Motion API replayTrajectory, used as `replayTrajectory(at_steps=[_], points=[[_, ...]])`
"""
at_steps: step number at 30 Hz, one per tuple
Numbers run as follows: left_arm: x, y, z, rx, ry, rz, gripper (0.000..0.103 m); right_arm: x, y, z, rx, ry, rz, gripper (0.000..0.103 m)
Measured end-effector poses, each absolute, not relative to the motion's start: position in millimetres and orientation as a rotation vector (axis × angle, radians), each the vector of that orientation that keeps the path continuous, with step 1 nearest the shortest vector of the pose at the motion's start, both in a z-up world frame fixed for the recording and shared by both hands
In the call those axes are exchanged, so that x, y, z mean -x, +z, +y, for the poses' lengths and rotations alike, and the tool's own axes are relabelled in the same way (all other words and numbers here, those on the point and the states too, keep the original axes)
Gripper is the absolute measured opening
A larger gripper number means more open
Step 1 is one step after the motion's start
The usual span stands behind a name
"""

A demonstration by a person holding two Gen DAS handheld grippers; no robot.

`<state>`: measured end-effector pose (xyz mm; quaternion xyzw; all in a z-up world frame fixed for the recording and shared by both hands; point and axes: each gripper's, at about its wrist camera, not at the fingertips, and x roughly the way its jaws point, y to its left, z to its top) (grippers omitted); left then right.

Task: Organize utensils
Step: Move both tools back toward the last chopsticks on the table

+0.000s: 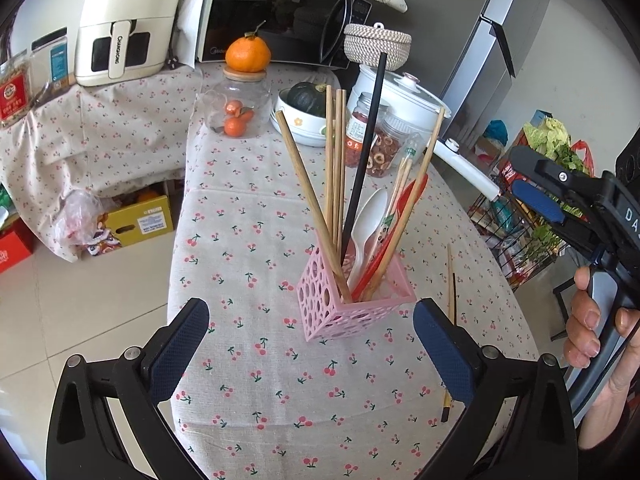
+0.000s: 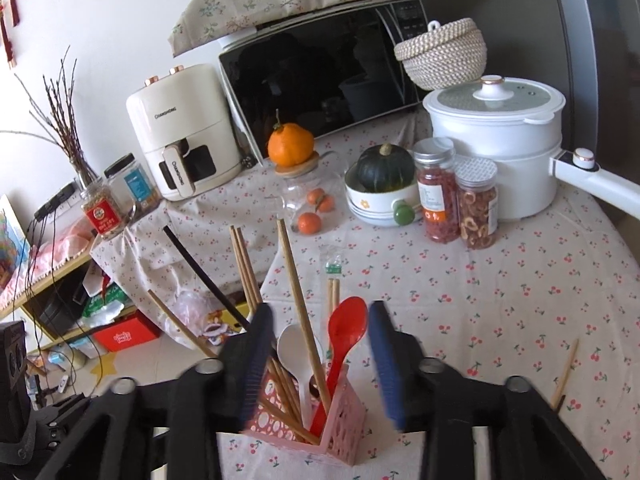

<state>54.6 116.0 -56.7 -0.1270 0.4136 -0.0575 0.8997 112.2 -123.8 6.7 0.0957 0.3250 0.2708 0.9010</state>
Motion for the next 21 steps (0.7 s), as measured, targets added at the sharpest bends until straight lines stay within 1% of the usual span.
replayTrajectory(at_steps=[1,2,5,13,21], points=[[-54.1,-57.0,113.6,0.257,-0.123,0.855,0.103,-111.8,8.2,-130.0,-0.223,0.555,0.663,0.076],[-53.7,-57.6,111.2,0.249,-0.127,0.857,0.103,-111.5,9.8,-136.5,-0.242,0.548,0.655,0.082],[-51.6,-59.6,99.9,0.218,-0.138,0.863,0.103,-111.8,12.0,-154.4,-0.265,0.518,0.645,0.091],[-49.3,-66.1,58.4,0.116,-0.181,0.891,0.103,-115.0,-8.5,-192.6,-0.173,0.395,0.741,0.103],[-51.7,-73.4,7.3,0.032,-0.234,0.923,0.103,-112.1,-34.2,-234.2,-0.068,0.262,0.837,0.103]])
